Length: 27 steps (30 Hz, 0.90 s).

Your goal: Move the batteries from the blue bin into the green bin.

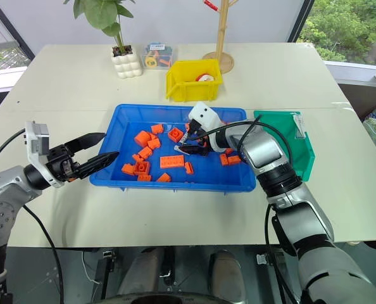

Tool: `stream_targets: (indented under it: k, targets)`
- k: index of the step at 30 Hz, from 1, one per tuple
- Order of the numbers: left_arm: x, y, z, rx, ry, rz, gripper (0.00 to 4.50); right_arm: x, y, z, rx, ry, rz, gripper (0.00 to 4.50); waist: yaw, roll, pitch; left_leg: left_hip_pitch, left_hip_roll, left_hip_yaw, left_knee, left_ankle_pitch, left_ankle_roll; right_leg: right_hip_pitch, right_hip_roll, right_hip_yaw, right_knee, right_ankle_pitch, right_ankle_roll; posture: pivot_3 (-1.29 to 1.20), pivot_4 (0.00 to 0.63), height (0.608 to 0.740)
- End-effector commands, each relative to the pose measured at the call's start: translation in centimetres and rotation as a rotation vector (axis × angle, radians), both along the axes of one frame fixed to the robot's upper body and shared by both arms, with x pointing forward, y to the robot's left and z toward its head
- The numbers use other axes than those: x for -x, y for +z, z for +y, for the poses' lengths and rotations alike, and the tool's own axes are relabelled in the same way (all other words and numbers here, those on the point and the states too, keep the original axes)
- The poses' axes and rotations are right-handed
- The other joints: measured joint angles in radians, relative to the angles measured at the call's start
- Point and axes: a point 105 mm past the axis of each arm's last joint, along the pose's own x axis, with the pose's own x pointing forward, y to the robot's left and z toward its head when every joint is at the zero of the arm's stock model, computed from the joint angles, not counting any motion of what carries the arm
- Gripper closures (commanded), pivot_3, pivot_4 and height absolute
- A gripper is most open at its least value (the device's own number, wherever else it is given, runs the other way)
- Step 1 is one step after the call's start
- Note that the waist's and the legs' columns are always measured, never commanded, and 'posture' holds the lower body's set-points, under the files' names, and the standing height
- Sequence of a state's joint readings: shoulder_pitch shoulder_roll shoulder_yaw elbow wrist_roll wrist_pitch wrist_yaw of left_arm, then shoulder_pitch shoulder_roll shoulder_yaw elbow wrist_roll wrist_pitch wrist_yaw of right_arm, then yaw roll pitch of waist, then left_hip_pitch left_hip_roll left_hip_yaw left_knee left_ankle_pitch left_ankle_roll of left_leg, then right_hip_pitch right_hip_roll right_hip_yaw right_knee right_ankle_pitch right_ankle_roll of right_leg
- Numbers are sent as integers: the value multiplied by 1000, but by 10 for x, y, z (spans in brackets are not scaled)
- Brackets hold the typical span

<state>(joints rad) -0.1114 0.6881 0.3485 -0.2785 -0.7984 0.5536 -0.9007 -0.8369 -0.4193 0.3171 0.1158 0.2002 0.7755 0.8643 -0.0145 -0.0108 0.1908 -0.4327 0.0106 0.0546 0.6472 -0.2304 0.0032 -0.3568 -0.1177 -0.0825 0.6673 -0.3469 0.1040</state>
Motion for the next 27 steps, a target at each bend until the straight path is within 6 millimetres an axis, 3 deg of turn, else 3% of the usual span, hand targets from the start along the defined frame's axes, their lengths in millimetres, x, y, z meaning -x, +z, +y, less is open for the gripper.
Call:
stream_targets:
  k: [1, 8, 15, 24, 27]
  targets:
    - [2, 13, 0, 4, -2, -64, 0, 14, 1, 12, -55, 45, 26, 829, 1, 0, 0, 0, 0, 0, 0, 0, 0, 0, 0, 0, 0, 0, 0, 0, 150, 739]
    - [3, 12, -1, 5, 2, -63, 0, 23, -9, 17, -75, 61, 87, 829, 0, 0, 0, 0, 0, 0, 0, 0, 0, 0, 0, 0, 0, 0, 0, 0, 150, 739]
    - [5, 10, 0, 4, 10, -58, 0, 8, -21, 0, -5, 39, 82, 829, 1, 0, 0, 0, 0, 0, 0, 0, 0, 0, 0, 0, 0, 0, 0, 0, 150, 739]
    - [6, 7, 0, 5, 22, -56, 0, 3, -30, 12, -42, 38, 163, 829, -3, 0, 0, 0, 0, 0, 0, 0, 0, 0, 1, 0, 0, 0, 0, 0, 150, 739]
    - [7, 7, 0, 7, 26, -57, 0, 1, -34, 7, 12, 48, 133, 829, 1, 0, 0, 0, 0, 0, 0, 0, 0, 0, 0, 0, 0, 0, 0, 0, 150, 739]
